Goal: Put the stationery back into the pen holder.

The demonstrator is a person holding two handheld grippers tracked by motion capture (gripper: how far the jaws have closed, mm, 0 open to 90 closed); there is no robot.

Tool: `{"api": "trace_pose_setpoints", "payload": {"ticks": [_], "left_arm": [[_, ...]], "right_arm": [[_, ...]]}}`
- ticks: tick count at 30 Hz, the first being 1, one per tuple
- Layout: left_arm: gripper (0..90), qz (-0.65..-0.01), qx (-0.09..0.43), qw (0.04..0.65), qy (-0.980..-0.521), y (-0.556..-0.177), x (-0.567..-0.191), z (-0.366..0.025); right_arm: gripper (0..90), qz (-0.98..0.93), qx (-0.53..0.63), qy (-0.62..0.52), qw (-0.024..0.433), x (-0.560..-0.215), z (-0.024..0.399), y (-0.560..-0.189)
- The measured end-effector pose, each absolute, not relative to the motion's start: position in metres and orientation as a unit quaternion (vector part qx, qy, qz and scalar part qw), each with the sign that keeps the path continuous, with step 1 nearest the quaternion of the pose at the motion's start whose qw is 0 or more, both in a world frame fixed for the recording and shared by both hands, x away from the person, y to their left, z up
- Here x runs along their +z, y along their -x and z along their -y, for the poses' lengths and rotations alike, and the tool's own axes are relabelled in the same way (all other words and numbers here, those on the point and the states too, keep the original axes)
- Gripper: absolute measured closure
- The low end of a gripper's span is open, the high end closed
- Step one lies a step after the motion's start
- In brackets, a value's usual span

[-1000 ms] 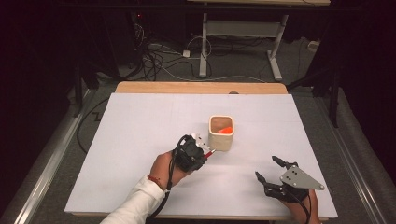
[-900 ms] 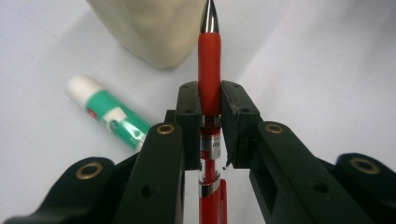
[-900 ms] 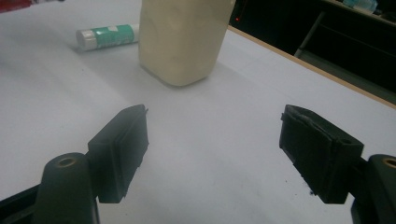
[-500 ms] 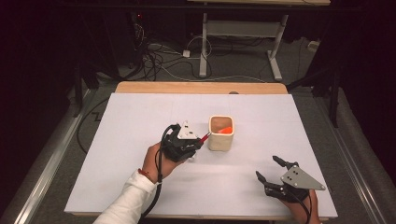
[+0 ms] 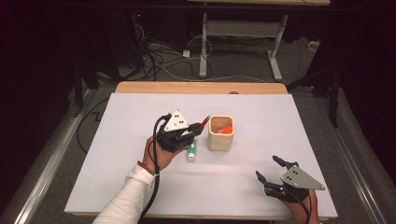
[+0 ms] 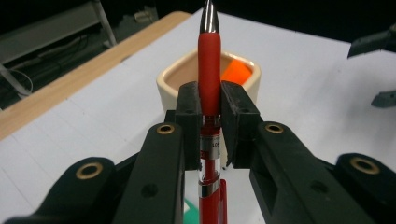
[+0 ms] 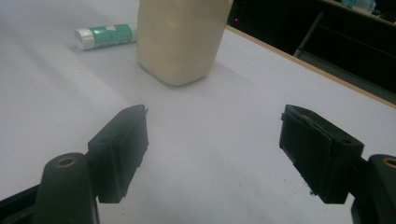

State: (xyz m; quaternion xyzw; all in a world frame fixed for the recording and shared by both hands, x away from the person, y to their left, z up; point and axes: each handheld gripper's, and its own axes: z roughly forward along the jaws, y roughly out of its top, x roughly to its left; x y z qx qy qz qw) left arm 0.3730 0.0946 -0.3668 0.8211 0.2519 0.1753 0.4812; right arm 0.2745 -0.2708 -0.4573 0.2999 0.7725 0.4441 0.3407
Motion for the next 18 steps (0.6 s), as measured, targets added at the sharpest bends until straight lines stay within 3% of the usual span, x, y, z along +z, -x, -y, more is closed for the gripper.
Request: {"api": "trace_pose_setpoints", "payload": {"ticks": [18], "left_arm": [[76.3, -0.227, 0.171, 0.554, -0.783, -0.399, -0.353, -0.073]], "right_arm": [[24.1, -0.773, 0.446, -0.296, 0.34, -0.458, 0.271, -0.275]]}}
